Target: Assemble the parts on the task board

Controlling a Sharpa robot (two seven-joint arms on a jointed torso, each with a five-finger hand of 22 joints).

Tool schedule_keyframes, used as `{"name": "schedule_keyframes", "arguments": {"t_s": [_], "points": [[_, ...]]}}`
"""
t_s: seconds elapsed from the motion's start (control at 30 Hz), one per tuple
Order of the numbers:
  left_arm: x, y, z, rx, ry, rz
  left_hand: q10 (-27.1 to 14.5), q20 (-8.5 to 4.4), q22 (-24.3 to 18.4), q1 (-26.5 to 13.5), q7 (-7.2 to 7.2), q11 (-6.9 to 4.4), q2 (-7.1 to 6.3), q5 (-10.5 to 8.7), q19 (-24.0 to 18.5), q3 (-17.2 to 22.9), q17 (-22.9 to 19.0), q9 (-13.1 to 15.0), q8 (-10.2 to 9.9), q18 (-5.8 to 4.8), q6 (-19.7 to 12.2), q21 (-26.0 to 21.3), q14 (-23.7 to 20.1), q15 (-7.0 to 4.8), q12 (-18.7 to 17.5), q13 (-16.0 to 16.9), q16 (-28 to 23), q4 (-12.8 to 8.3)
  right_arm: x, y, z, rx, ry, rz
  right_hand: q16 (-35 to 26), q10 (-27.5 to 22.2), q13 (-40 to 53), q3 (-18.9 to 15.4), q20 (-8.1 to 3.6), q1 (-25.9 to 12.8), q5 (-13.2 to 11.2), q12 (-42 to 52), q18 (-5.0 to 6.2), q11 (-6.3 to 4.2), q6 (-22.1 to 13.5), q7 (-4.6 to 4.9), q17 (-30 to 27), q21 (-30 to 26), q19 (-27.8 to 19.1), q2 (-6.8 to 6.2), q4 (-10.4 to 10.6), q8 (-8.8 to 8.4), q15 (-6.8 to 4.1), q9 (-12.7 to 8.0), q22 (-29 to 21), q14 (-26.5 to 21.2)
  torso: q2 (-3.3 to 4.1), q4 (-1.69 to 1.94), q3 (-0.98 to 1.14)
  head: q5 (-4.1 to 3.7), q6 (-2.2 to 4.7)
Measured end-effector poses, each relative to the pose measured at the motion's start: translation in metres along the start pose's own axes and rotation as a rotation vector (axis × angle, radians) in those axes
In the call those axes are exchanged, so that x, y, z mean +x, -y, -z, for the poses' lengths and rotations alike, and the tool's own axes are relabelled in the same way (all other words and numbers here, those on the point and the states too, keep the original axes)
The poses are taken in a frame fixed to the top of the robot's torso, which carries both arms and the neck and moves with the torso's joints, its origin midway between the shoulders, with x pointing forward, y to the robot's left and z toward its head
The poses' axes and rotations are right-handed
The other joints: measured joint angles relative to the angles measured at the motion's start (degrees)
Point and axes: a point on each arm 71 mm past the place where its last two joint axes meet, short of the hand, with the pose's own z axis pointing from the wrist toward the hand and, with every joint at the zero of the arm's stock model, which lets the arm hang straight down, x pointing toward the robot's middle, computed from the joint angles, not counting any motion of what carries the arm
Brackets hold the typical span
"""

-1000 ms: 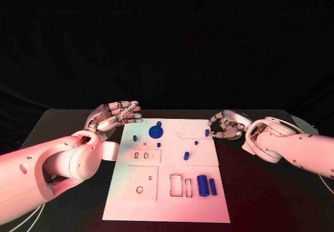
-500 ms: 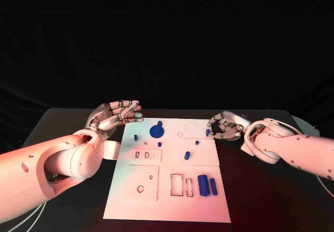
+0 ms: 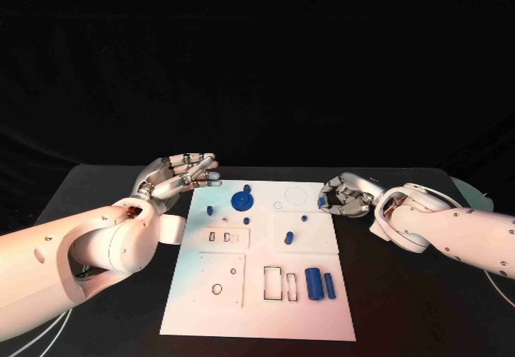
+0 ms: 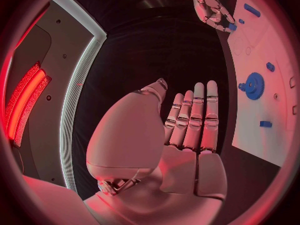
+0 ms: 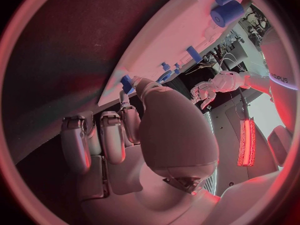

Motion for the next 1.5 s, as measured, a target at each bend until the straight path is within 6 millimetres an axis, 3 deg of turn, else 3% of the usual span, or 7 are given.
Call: {"name": "schedule_keyframes", "arguments": {"t_s": [0.77, 0.9, 1.17, 1.5], "points": [[-0.0012, -0.0001, 0.0002, -0.002, 0.003, -0.001, 0.00, 0.00, -0.02, 0.00, 0.00, 0.00, 0.00, 0.00, 0.00, 0.00, 0.04, 0.00, 0.00, 0.00, 0.00, 0.00, 0.00, 0.00, 0.00, 0.00, 0.00, 0.00, 0.0043, -0.0020, -0.0023, 0.002, -0.005, -0.002, 0.00, 0.93, 0.00, 0.81, 0.00, 0.00, -0.33, 0.68, 0.00, -0.31, 1.18, -0.32, 0.00, 0.00, 0.00, 0.00, -0.01, 0.00, 0.00, 0.05, 0.03, 0.00, -0.03, 0.00, 0.02, -0.03, -0.25], [-0.0012, -0.0001, 0.0002, -0.002, 0.002, -0.002, 0.00, 0.00, -0.02, 0.00, 0.00, 0.00, 0.00, 0.00, 0.00, 0.00, 0.04, 0.00, 0.00, 0.00, 0.00, 0.00, 0.00, 0.00, 0.00, 0.00, 0.00, 0.00, 0.0046, -0.0022, -0.0029, 0.006, -0.002, -0.001, 0.00, 1.29, -0.01, 1.29, 0.00, 0.01, -0.36, 1.08, 0.00, -0.59, 2.64, -0.80, -0.01, -0.01, 0.00, 0.02, -0.18, 0.87, -0.03, 0.38, 0.03, 0.00, -0.05, 0.02, 0.02, -0.13, -0.29], [-0.0016, -0.0001, 0.0002, -0.003, 0.003, -0.002, 0.00, 0.00, -0.02, 0.00, 0.00, 0.00, 0.00, 0.00, 0.00, 0.00, 0.03, 0.00, 0.00, 0.00, 0.00, 0.00, 0.00, 0.00, 0.00, 0.00, 0.00, 0.00, 0.0040, -0.0015, -0.0033, 0.016, 0.009, 0.004, 0.00, 2.28, -0.01, 2.41, -0.70, -0.08, -1.14, 1.55, 0.00, -1.61, 5.43, -2.17, -0.01, -0.01, 0.01, 1.02, -1.30, 2.76, -1.30, 1.26, 0.02, -0.19, -0.05, 0.03, 0.02, -0.06, -0.33], [-0.0020, -0.0002, 0.0001, -0.004, 0.004, -0.003, 0.00, 0.21, 0.07, 0.00, 0.00, 0.00, 0.00, 0.00, -0.20, 0.00, 0.15, 0.01, 0.00, 0.00, 0.00, 0.00, 0.00, 0.00, 0.00, 0.00, -0.25, 0.00, 0.0048, -0.0084, -0.0018, 0.002, 0.034, 0.004, 0.00, 2.49, -0.01, 2.92, -1.05, 0.06, -1.44, 1.55, 0.00, -2.21, 5.42, -2.18, -0.02, -0.01, 0.01, 1.92, -1.83, 3.49, -1.76, 1.30, 0.02, 0.11, -0.08, -0.01, 0.04, -0.01, -0.35]]}}
